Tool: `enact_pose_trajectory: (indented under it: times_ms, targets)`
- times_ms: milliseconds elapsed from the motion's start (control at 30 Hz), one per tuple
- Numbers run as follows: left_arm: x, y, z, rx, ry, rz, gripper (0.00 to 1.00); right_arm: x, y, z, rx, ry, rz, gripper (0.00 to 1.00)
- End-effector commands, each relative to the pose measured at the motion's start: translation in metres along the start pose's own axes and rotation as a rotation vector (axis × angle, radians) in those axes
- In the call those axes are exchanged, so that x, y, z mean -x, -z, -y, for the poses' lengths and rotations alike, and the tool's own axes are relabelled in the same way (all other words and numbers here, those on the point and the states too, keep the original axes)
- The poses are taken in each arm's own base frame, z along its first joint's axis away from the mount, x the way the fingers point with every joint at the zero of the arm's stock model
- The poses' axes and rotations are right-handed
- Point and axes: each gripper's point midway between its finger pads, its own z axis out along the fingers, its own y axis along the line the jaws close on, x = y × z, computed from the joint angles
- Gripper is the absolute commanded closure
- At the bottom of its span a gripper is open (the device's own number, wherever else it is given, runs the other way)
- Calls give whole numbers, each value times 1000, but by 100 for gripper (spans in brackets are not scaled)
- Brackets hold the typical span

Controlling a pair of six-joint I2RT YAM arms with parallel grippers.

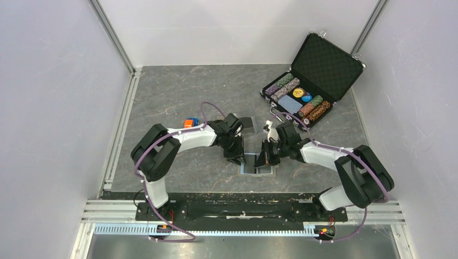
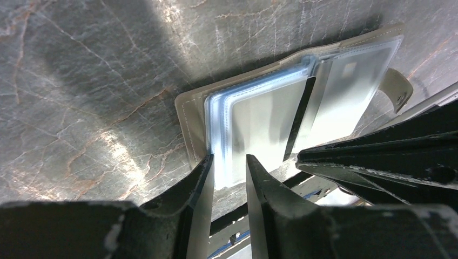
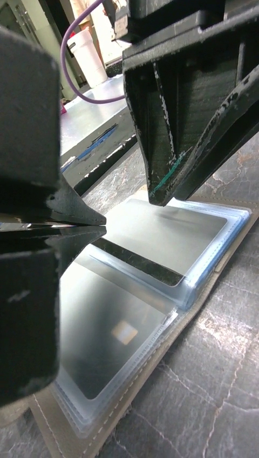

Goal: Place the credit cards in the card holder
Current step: Insert the credit card into the card holder.

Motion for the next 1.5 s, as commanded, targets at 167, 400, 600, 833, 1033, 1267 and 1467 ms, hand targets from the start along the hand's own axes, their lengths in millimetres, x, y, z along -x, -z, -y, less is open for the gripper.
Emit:
enact_pose_trajectory:
  times_ms: [167,400,600,833,1033,1267,1467]
  targets:
    - [13,5,24,-73,-45,29,67,0,-9,23,-82,50,-20,100]
    - [9,0,33,-115,-56,0,67,-2,-12,27,-95,51,-32,100]
    - [8,-1,47,-176,-79,-9,67,-3,-12,28,-93,52,-33,100]
    - [8,0,45,-159,-76,-12,97,14,-7,5,-24,81,4,100]
    - [6,9,34,-87,-89,-7,98,41,6,-31,59,122,75,100]
    - [6,26,22,24,-132,-19,98,48,16,-45,86,124,104,100]
    - [7,35,14,99,-142,-29,98,51,22,-33,42,99,122,100]
